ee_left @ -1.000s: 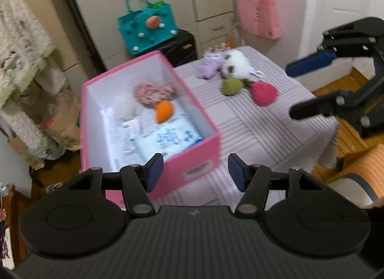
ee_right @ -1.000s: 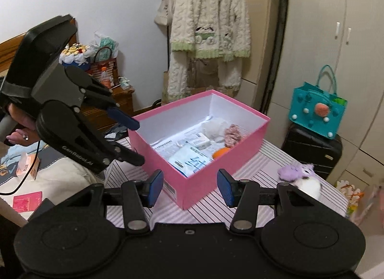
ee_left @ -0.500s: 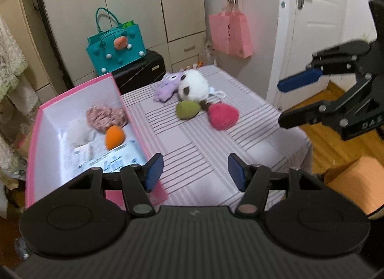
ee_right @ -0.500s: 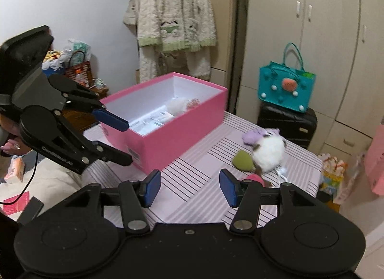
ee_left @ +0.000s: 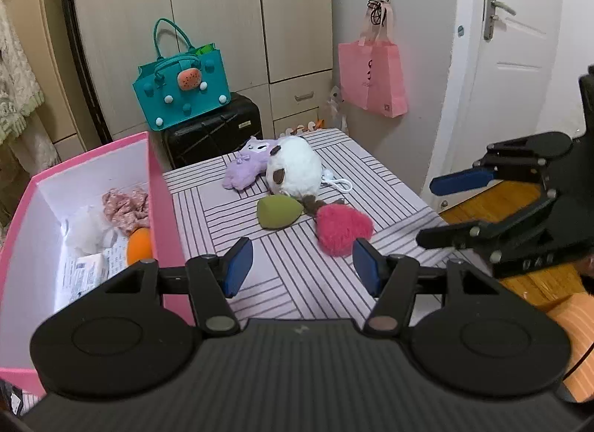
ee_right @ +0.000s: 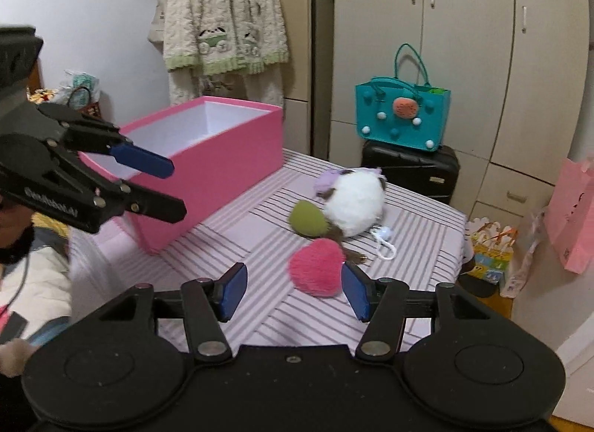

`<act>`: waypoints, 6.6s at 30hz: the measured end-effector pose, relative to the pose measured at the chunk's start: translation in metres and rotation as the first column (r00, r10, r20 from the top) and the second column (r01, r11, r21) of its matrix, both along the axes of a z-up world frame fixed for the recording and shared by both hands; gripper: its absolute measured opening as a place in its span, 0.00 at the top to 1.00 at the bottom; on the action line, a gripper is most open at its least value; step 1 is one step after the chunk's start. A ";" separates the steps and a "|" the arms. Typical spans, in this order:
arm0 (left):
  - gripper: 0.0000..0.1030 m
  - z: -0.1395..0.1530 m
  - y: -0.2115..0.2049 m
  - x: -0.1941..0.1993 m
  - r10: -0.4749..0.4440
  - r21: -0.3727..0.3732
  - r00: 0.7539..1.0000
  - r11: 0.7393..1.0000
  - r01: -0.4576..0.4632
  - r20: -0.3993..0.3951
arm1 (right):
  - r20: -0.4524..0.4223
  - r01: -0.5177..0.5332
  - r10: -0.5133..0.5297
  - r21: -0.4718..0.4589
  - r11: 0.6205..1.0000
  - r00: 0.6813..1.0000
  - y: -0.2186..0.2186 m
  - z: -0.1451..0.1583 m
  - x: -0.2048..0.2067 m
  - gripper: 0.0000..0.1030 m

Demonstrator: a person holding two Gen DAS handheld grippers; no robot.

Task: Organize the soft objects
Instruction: 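Withdraw both tools toward the green sponge and pink pompom on the table, then grasp the green egg sponge with the left gripper while the right grasps the pink pompom, then lift and carry the green sponge and pink pompom over the pink box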

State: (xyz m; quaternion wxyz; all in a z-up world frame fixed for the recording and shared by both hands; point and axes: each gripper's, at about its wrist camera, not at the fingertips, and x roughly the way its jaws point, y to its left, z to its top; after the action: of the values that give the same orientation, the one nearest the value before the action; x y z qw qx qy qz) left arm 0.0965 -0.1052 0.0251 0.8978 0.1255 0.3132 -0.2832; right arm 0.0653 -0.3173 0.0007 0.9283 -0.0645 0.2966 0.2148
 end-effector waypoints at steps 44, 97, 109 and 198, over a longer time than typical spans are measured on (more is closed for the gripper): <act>0.32 -0.086 -0.063 0.115 0.198 -0.033 0.977 0.979 -0.201 -0.080 | 0.033 0.027 -0.027 -0.002 1.000 0.999 -0.005 -0.083 0.060 0.61; 0.58 -0.098 -0.046 0.091 0.161 -0.077 0.982 0.983 -0.169 -0.100 | -0.032 0.177 -0.174 0.131 0.975 0.984 -0.023 -0.081 0.058 0.50; 0.58 -0.081 -0.027 0.048 0.044 -0.115 0.991 0.992 -0.058 -0.122 | -0.065 0.151 -0.147 0.075 0.986 0.987 -0.011 -0.073 0.033 0.50; 0.56 -0.024 0.157 0.151 0.106 0.055 0.943 0.994 -0.094 -0.315 | -0.254 -0.212 0.215 0.041 0.976 0.943 0.226 0.040 0.213 0.49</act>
State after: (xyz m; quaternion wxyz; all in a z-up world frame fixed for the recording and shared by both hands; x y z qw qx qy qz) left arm 0.2472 0.0520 0.0008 0.8462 0.0799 0.4651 -0.2475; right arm 0.2779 -0.0908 0.0409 0.8536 -0.0616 0.4043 0.3227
